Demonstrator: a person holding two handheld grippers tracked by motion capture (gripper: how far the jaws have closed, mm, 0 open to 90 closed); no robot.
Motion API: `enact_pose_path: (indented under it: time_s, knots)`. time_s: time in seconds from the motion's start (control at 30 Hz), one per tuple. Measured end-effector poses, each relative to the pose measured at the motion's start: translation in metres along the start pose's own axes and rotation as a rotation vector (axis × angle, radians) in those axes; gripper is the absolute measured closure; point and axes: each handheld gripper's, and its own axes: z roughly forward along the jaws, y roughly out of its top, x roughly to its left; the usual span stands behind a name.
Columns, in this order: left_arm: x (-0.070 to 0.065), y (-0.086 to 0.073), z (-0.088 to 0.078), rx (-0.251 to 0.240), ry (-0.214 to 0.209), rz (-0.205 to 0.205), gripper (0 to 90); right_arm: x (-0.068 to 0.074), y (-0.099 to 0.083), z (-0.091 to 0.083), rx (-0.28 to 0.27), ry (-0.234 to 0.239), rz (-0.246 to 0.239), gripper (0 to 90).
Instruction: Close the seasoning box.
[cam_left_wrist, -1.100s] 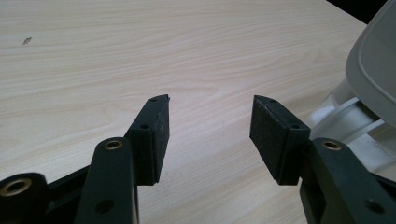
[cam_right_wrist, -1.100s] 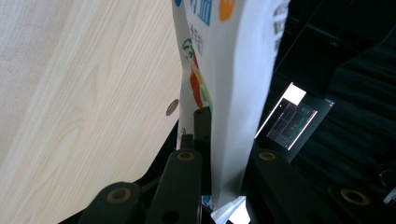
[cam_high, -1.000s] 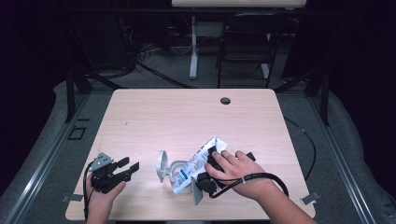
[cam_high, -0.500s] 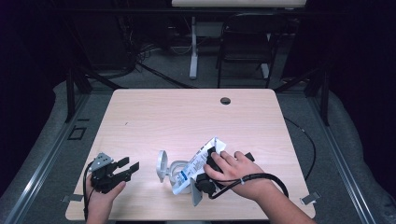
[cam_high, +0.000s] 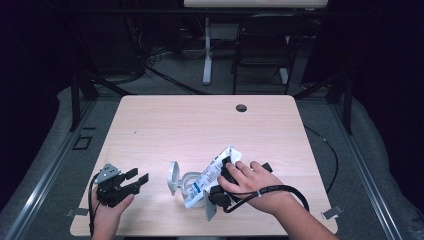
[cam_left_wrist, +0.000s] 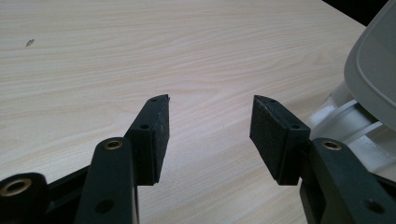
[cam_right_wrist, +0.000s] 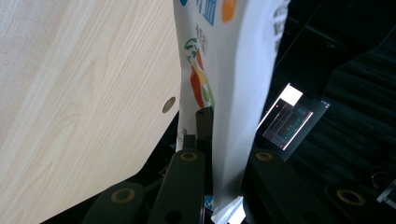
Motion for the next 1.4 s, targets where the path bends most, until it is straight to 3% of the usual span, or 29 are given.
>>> enact_pose_path:
  time_s: [0.3, 0.33, 0.4, 0.83, 0.97, 1.13, 1.17, 1.4]
  knots:
    - [0.0, 0.0002, -0.0003, 0.0, -0.001, -0.001, 47.8, -0.0011, 0.0, 0.0005, -0.01, -0.015, -0.011, 88.1]
    - [0.0, 0.0001, -0.0002, 0.0, -0.001, -0.001, 47.8, -0.0025, 0.0012, -0.0014, 0.016, -0.017, -0.031, 88.0]
    - [0.0, 0.0002, -0.0003, 0.004, -0.001, 0.002, 47.7, -0.0003, 0.0004, 0.0013, -0.018, -0.011, -0.01, 88.1]
    - [-0.0002, -0.0001, 0.0, 0.004, -0.001, 0.0, 47.8, -0.0036, 0.0014, -0.0012, 0.011, -0.011, -0.033, 88.6]
    - [0.0002, -0.0005, 0.0002, -0.006, 0.002, -0.006, 47.8, -0.0033, 0.0016, -0.0002, -0.009, -0.018, -0.035, 88.7]
    - [-0.0001, -0.0002, 0.0001, -0.004, -0.001, -0.001, 47.8, -0.0049, 0.0029, -0.0018, 0.013, -0.019, -0.066, 88.7]
    - [-0.0001, -0.0002, 0.0001, -0.005, -0.001, -0.002, 47.8, -0.0033, 0.0015, 0.0004, -0.016, -0.012, -0.04, 88.7]
    - [-0.0003, -0.0001, -0.0001, -0.004, -0.002, -0.003, 47.8, -0.005, 0.0022, -0.0014, 0.002, -0.024, -0.065, 88.7]
